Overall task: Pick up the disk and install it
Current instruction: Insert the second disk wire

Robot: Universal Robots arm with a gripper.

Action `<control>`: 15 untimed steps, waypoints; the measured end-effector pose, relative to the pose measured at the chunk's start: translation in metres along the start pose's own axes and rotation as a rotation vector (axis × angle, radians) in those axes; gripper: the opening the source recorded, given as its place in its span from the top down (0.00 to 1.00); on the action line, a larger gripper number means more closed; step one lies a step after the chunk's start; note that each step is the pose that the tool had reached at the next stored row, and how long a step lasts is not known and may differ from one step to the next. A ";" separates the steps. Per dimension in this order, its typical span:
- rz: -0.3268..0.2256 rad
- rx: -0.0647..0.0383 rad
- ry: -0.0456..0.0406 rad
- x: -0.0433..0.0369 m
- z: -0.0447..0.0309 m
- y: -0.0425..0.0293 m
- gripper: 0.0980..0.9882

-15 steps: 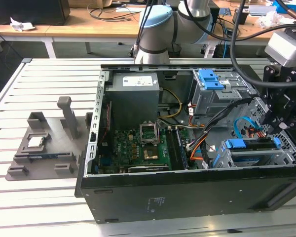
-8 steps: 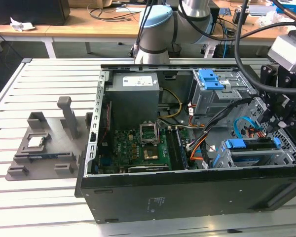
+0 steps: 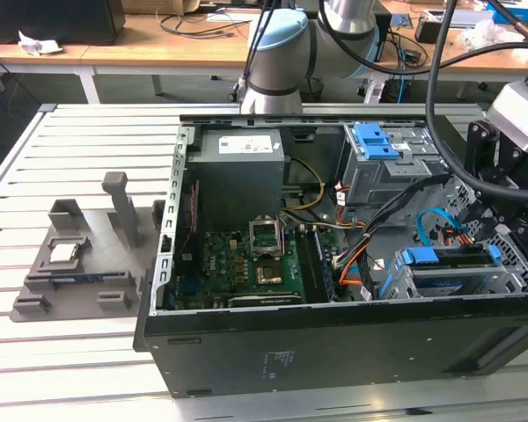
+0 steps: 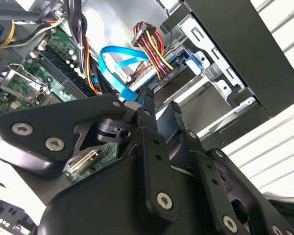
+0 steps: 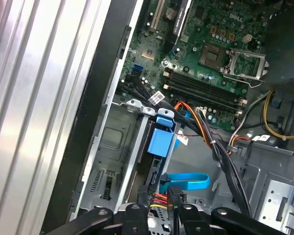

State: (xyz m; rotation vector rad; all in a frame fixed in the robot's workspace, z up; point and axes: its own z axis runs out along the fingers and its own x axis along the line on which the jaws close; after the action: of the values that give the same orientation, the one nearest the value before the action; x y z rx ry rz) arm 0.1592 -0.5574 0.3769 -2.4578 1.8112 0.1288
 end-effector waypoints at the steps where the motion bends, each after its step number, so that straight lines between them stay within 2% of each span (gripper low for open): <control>1: -0.004 0.003 -0.0105 0.0016 0.0009 0.0005 0.77; 3: -0.006 0.006 -0.0214 0.0035 0.0023 0.0022 0.77; 6: -0.007 0.008 -0.0297 0.0047 0.0038 0.0039 0.77; 8: -0.007 0.012 -0.0397 0.0063 0.0049 0.0072 0.77; 15: -0.007 0.015 -0.0501 0.0098 0.0077 0.0104 0.77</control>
State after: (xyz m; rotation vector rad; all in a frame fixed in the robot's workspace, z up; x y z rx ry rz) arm 0.1521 -0.5688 0.3679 -2.4281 1.7770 0.1742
